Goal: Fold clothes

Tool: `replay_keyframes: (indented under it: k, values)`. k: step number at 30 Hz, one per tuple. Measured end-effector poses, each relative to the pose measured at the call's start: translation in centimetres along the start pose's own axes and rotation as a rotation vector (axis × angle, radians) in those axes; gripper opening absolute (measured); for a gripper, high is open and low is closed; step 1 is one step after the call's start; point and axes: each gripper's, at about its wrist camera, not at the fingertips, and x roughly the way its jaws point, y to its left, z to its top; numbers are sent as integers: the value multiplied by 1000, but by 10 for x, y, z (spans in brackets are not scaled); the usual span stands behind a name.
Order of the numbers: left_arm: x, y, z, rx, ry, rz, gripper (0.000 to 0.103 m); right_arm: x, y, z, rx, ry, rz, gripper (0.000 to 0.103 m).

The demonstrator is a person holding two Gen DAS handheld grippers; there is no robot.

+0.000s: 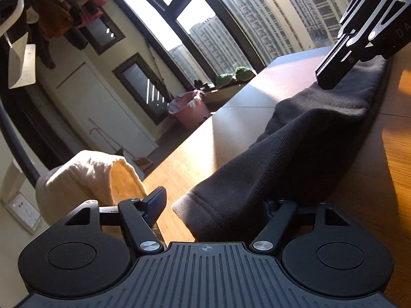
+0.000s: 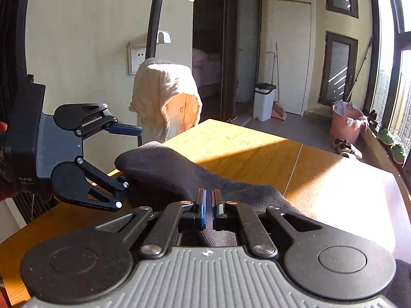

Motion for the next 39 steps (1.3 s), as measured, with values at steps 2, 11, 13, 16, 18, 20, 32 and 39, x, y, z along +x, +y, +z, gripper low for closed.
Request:
replay_keyframes:
  k: [2, 11, 13, 16, 18, 20, 32, 39]
  values:
    - [-3, 1, 4, -26, -26, -13, 53, -18, -22, -15, 66, 1, -122, 29]
    - [-18, 14, 9, -136, -41, -65, 28, -95, -118, -81, 417, -20, -488, 52]
    - [-18, 14, 10, -149, -32, -68, 28, -92, -131, -86, 471, -24, -470, 52]
    - [-15, 18, 14, -186, -15, -83, 19, -68, -137, -73, 505, -6, -373, 15]
    - [-9, 31, 21, -238, -10, -122, 11, -58, -142, -55, 446, -20, -350, 15]
    - [7, 54, 31, -319, -1, -147, 11, -44, -156, -21, 385, -49, -348, 14]
    - [70, 115, 31, -779, 139, -232, 87, 0, -168, 34, 270, -19, -372, 52]
    - [74, 65, 2, -792, 199, -385, 94, 10, -124, -36, 227, 155, -253, 67]
